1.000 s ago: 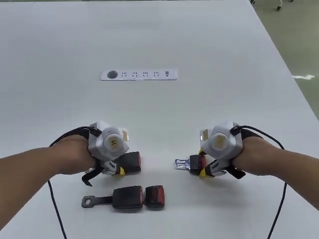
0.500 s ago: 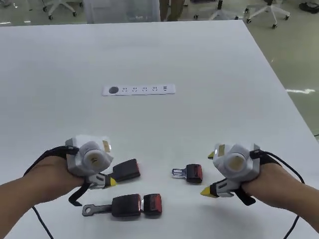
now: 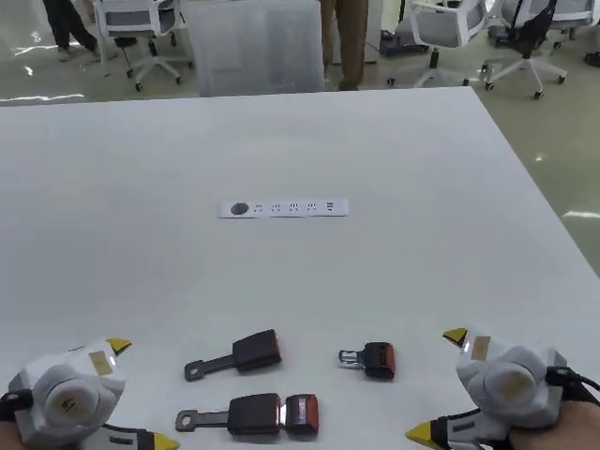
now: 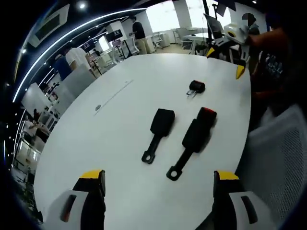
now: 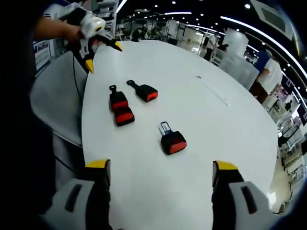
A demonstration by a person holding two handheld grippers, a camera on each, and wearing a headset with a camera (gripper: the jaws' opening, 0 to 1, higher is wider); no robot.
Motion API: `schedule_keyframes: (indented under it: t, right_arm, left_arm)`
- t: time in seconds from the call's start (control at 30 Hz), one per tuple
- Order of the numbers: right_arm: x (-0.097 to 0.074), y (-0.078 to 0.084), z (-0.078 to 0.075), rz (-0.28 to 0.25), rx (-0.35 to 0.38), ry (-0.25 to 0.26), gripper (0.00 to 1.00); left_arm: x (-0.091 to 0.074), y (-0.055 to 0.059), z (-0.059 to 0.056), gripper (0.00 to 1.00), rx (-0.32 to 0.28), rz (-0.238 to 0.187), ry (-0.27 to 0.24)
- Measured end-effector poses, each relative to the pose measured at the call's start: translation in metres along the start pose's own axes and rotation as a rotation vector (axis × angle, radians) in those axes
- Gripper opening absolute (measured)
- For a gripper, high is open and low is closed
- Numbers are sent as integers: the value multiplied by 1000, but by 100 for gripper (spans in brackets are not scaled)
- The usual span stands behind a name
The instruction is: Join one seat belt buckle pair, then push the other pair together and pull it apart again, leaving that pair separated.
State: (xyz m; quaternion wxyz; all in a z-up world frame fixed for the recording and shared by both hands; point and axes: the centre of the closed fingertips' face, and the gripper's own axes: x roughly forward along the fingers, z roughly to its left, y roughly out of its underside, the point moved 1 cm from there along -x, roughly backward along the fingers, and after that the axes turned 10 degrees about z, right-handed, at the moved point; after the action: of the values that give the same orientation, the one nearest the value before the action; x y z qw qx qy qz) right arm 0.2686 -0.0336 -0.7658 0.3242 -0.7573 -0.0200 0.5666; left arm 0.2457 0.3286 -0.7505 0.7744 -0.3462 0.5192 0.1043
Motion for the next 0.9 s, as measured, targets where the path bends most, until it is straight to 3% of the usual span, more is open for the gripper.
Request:
schedule_keyframes:
  t: [0.1,0.17,0.27,0.47,0.67,0.8,0.9]
  right_arm:
    - [-7,3,4,-13,29,7,92]
    - [-11,5,7,-23,43,22,96]
    - [-13,6,11,-29,50,38,100]
    - [-16,6,20,-38,57,32,100]
    - [-18,8,30,-43,57,13,100]
    - [-19,6,31,-63,81,-2,100]
    - [-24,2,25,-83,68,28,99]
  left_arm:
    - [-8,20,2,100,-74,-4,-14]
    - [-12,29,5,100,-138,-27,-31]
    - [-18,40,11,100,-187,-37,-50]
    - [-25,41,12,100,-235,-75,-64]
    - [-23,42,5,100,-232,-68,-60]
    - [-25,33,6,100,-246,-109,-60]
    - [-24,33,10,100,-251,-105,-71]
